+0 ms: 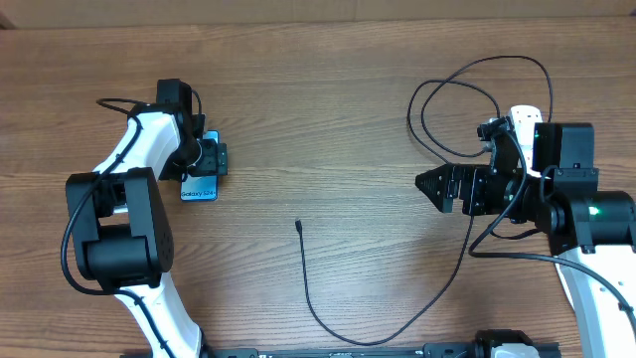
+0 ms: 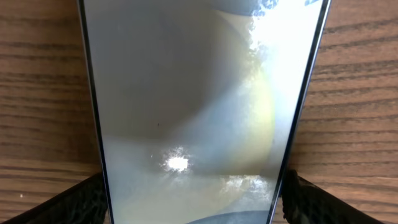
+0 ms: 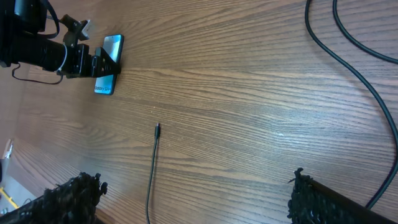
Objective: Plug charger to phone and switch on socket
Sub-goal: 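Grasp the phone's top edge with the left gripper and lift it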
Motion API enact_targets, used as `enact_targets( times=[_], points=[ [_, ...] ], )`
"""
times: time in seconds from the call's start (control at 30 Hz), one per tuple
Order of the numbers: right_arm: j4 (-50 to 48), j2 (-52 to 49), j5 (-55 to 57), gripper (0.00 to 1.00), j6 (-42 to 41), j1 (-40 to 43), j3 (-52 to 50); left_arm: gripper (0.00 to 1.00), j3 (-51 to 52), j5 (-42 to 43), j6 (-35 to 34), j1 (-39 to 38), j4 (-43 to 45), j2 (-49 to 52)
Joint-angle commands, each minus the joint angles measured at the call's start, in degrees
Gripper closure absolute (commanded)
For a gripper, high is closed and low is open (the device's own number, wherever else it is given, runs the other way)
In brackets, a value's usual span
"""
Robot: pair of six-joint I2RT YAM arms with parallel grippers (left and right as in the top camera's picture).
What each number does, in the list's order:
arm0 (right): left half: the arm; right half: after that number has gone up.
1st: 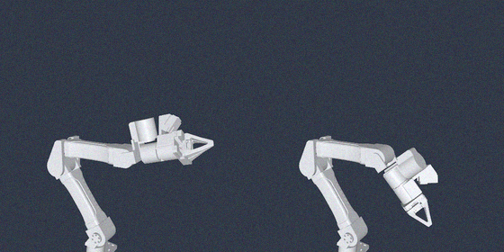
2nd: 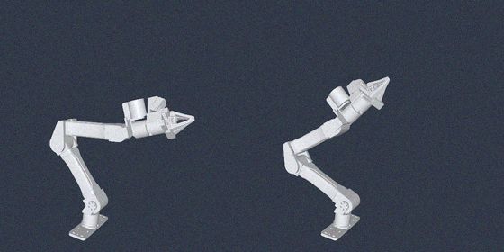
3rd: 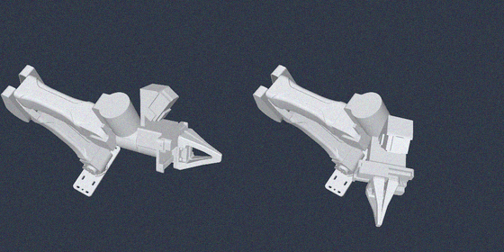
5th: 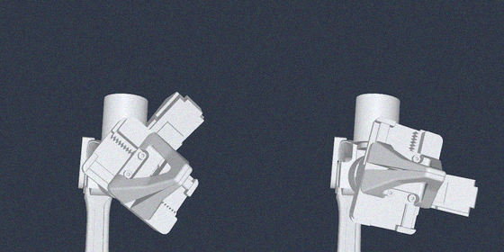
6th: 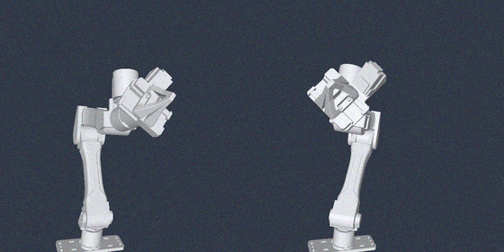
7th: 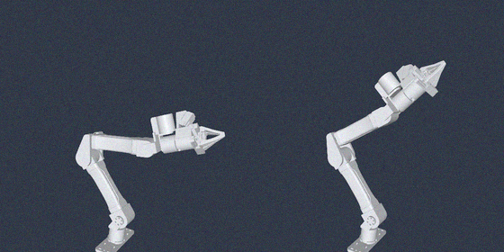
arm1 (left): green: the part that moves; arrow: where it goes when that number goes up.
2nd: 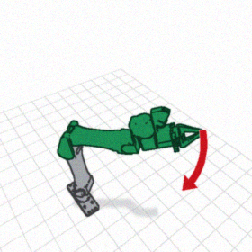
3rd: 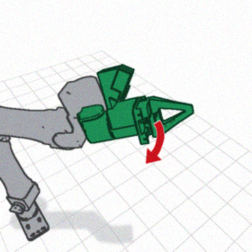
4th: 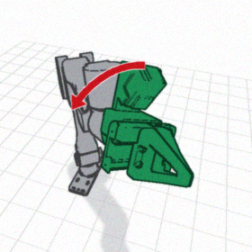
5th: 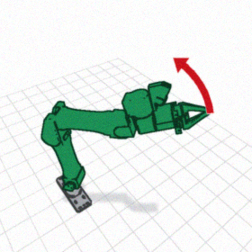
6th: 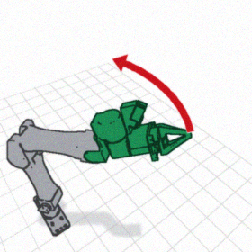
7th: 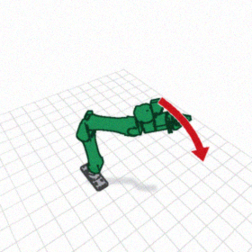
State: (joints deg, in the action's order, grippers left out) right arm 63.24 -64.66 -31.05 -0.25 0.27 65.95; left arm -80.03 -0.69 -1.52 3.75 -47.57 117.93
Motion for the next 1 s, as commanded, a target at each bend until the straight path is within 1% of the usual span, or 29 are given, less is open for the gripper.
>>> enact_targets(
  times=[0.0, 0.1, 0.2, 0.27, 0.43, 0.47, 0.57, 0.6, 0.8, 0.83, 0.97],
  points=[
    [0.2, 0.2, 0.3, 0.0, 0.1, -0.3, 1.6, 0.09, 2.1, 1.6, 0.3, 0.0, 2.7, 3.1],
    [0.3, 0.2, 0.3, 0.0, 0.1, -0.3, 1.6, 0.09, 2.1, 1.6, 0.6, 0.0, 4.1, 3.1],
    [0.3, 0.2, 0.3, 0.0, 0.1, -0.3, 1.6, 0.1, 2.1, 1.6, 3.3, 0.0, 4.4, 3.1],
    [0.3, 0.2, 0.3, 0.0, 0.1, -0.3, 1.6, 0.11, 2.1, 1.6, 3.8, 0.0, 4.4, 3.1],
    [0.3, 0.2, 0.3, 0.0, 0.1, -0.3, 1.6, 0.18, 2.1, 1.8, 3.7, 0.0, 4.1, 3.1],
    [0.3, 0.2, 0.3, 0.0, 0.1, -0.3, 1.6, 0.21, 2.1, 1.8, 3.7, 0.0, 3.8, 3.1],
    [0.3, 0.2, 0.3, 0.0, 0.1, -0.3, 1.6, 0.25, 2.1, 1.8, 3.7, 0.0, 2.9, 3.1],
    [0.3, 0.2, 0.3, 0.0, 0.1, -0.3, 1.6, 0.27, 2.1, 1.8, 3.1, 0.0, 2.8, 3.1],
    [0.3, 0.2, 0.3, 0.0, 0.1, -0.3, 1.6, 0.29, 1.2, 1.8, -2.3, 0.0, 1.1, 3.1],
    [0.3, 0.2, 0.3, 0.0, 0.1, -0.3, 1.6, 0.29, 0.4, 1.8, -4.5, 0.0, 0.0, 3.1],
    [0.3, 0.2, 0.3, 0.0, 0.1, -0.3, 1.6, 0.29, -2.5, 1.9, -9.1, 0.0, -3.9, 3.1]
  ],
)
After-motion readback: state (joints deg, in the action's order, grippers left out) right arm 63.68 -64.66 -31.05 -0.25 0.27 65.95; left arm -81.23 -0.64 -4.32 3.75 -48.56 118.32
